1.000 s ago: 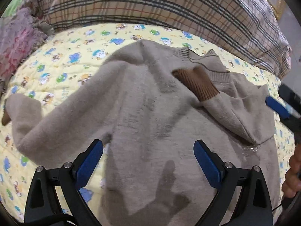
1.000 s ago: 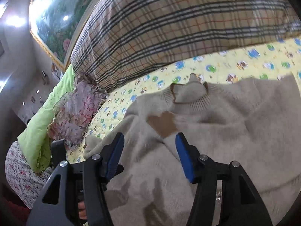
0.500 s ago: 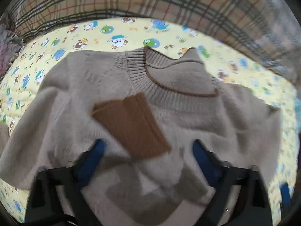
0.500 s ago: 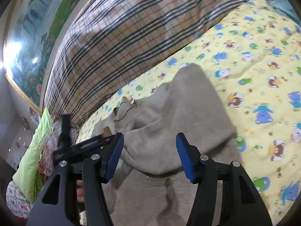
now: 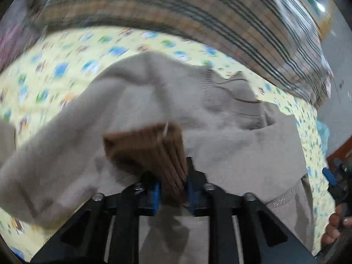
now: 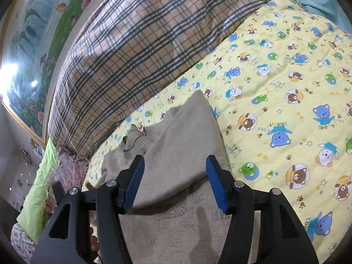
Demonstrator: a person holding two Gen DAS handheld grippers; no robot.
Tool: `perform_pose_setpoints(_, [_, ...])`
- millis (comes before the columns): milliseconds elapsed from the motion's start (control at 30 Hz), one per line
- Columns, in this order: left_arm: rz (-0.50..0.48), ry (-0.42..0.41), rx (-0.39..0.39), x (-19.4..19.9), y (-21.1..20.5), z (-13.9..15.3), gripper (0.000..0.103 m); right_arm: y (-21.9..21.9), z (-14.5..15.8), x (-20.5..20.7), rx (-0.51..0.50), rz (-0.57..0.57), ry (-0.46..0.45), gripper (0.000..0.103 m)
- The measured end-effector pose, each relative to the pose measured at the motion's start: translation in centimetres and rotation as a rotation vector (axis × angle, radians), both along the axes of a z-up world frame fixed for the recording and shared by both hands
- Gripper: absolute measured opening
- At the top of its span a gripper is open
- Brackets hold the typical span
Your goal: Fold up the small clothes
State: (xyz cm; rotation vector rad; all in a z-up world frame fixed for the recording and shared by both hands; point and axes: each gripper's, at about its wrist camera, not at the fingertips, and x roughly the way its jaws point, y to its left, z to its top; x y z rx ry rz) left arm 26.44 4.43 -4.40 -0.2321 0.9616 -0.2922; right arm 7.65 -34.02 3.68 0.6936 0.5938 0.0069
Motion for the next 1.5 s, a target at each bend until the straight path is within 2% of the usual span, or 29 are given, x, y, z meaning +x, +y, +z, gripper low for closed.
perform_pose_setpoints(67, [0.001,0.008,-0.028,0.2,0.4,-0.1,0.036,0.4,-0.2,0.6,-0.016,0.015,0.017,0.059])
perform_pose_setpoints(167, [-0.027,0.025,-0.034,0.6,0.2,-0.2,0.055,0.1,-0.1,1.6,-0.042,0.011,0.037,0.059])
perform_pose_setpoints(267, [-0.024,0.008,-0.025,0.6,-0.1,0.4,0.058,-1.1,0.4,2.6,-0.076,-0.006,0.06,0.059])
perform_pose_setpoints(300, [-0.017,0.002,-0.007,0.2,0.6,0.6,0.042,-1.7,0.7,3.1,-0.097,-0.013,0.052,0.06])
perform_pose_setpoints(333, [0.003,-0.012,0.03,0.4,0.5,0.7,0.02,-2.1,0.8,3.8,-0.115,-0.01,0.057,0.063])
perform_pose_setpoints(367, [0.015,-0.011,0.044,0.4,0.9,0.8,0.009,-2.5,0.8,4.9,-0.139,-0.006,0.077,0.064])
perform_pose_setpoints(433, [0.036,-0.015,0.028,0.3,1.5,0.7,0.009,-3.3,0.3,7.5,-0.189,0.003,0.125,0.064])
perform_pose_setpoints(533, [0.005,-0.051,0.073,-0.8,1.4,0.5,0.008,-3.3,-1.5,11.3,-0.252,0.06,0.207,0.064])
perform_pose_setpoints(600, [-0.024,-0.071,0.092,-1.3,0.9,0.5,0.008,-2.2,-3.4,13.8,-0.285,0.139,0.265,0.062])
perform_pose_setpoints(667, [-0.046,-0.099,0.116,-1.5,0.0,1.0,0.008,-1.6,-4.8,14.7,-0.237,0.199,0.293,0.009])
perform_pose_setpoints(700, [-0.06,-0.118,0.109,-1.3,-0.6,1.5,0.008,-1.5,-4.9,14.8,-0.234,0.203,0.302,0.009])
perform_pose_setpoints(767, [-0.113,-0.18,0.078,-0.6,-2.1,3.3,0.008,-2.4,-3.0,13.5,-0.261,0.151,0.244,0.008])
perform_pose_setpoints(833, [-0.144,-0.235,0.083,0.2,-3.8,4.6,0.008,-4.5,-0.4,11.5,-0.283,0.074,0.18,0.007])
perform_pose_setpoints(900, [-0.176,-0.261,0.102,1.2,-5.5,5.0,0.008,-6.4,0.7,10.1,-0.301,0.004,0.162,0.007])
perform_pose_setpoints(967, [-0.184,-0.253,0.128,1.9,-6.2,4.2,0.008,-7.3,0.2,10.0,-0.303,-0.007,0.193,0.007])
perform_pose_setpoints(1033, [-0.189,-0.205,0.13,2.1,-5.5,2.6,0.008,-7.1,-1.2,10.2,-0.319,0.015,0.216,0.007])
perform_pose_setpoints(1133, [-0.202,-0.16,0.174,1.7,-4.0,0.1,0.009,-6.5,-2.8,10.3,-0.33,0.028,0.26,0.008])
perform_pose_setpoints(1267, [-0.211,-0.159,0.203,1.1,-2.6,-0.7,0.01,-4.9,-3.0,10.8,-0.39,0.036,0.294,0.009])
perform_pose_setpoints(1300, [-0.215,-0.157,0.208,0.9,-2.3,-0.7,0.016,-4.7,-2.7,10.8,-0.406,0.033,0.3,0.01])
perform_pose_setpoints(1333, [-0.226,-0.15,0.226,0.7,-1.9,-0.7,0.02,-4.5,-2.4,11.0,-0.418,0.031,0.303,0.017])
perform_pose_setpoints(1367, [-0.229,-0.14,0.252,0.4,-1.4,-0.6,0.032,-4.3,-1.9,10.8,-0.447,0.011,0.313,0.026])
perform_pose_setpoints(1400, [-0.218,-0.137,0.271,-0.2,-0.7,-0.5,0.039,-4.2,-1.2,10.4,-0.497,-0.034,0.326,0.029])
perform_pose_setpoints(1433, [-0.204,-0.144,0.276,-0.8,-0.1,-0.2,0.04,-4.2,-0.7,10.0,-0.527,-0.073,0.326,0.031])
perform_pose_setpoints(1467, [-0.186,-0.149,0.271,-1.4,0.7,0.2,0.046,-3.9,0.1,9.1,-0.549,-0.113,0.316,0.031])
perform_pose_setpoints(1500, [-0.159,-0.144,0.261,-2.0,1.7,0.5,0.06,-3.2,1.1,8.0,-0.537,-0.122,0.278,0.031])
